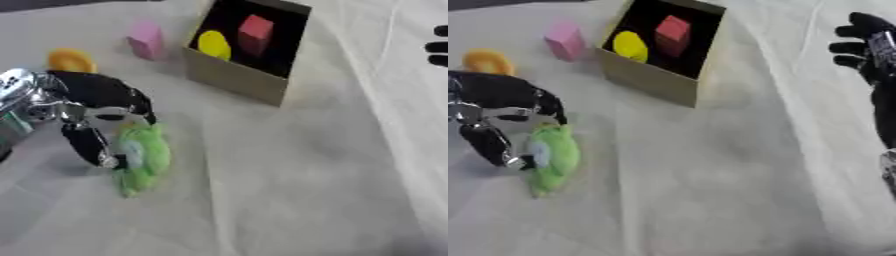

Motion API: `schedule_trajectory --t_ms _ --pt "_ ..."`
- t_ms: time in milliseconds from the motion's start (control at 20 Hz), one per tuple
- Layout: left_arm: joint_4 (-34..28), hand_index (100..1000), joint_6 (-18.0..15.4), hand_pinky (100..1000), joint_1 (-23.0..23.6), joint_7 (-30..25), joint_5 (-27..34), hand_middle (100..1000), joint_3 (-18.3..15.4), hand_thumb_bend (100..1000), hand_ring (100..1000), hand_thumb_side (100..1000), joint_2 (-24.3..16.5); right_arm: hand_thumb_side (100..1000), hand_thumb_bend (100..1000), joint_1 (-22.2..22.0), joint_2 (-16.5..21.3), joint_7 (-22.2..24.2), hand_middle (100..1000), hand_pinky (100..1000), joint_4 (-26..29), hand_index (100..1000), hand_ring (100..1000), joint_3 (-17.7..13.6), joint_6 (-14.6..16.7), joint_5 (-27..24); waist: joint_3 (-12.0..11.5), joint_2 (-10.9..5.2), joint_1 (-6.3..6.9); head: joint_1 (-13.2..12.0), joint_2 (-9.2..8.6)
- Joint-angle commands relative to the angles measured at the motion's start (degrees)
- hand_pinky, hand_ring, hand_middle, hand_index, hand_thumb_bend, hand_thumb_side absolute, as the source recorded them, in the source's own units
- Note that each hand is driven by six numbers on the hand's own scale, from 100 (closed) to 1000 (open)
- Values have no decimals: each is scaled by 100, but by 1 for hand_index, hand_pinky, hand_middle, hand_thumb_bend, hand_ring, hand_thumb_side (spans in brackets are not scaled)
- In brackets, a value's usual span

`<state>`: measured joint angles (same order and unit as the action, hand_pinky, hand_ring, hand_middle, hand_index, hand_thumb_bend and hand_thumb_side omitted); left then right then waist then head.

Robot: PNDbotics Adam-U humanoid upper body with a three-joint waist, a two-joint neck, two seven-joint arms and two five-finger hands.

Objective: Pick up objects on the table and place them in the box.

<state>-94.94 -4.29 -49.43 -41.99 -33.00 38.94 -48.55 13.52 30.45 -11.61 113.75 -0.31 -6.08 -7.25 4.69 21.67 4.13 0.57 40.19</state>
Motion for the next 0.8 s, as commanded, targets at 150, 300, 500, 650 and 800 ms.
schedule_trajectory --t_ms 150,300,500,650,800 --pt "119 792 10 800 -44 11 134 638 19 361 701 178 3 931 100 1 37 -20 769 797 85 844 774 -64 -2 -39 13 -94 -41 -28 -22" --pt "18 729 55 776 29 79 250 596 -34 294 659 111 -61 932 100 -14 30 -31 769 797 85 844 774 -68 -5 -41 6 -93 -47 -24 -13" --pt "-568 719 205 764 249 275 416 588 -285 209 647 113 -348 933 100 -44 23 -44 769 798 85 844 774 -79 -8 -35 -2 -91 -55 -12 -8" --pt "-1177 709 428 758 500 395 529 580 -615 164 641 115 -646 933 100 -55 13 -56 769 798 85 844 774 -89 -6 -36 -10 -92 -60 12 -23" --pt "-1616 699 688 753 703 531 624 569 -945 116 631 114 -846 930 100 -50 13 -64 769 798 85 844 774 -97 3 -39 -15 -96 -67 38 -34"
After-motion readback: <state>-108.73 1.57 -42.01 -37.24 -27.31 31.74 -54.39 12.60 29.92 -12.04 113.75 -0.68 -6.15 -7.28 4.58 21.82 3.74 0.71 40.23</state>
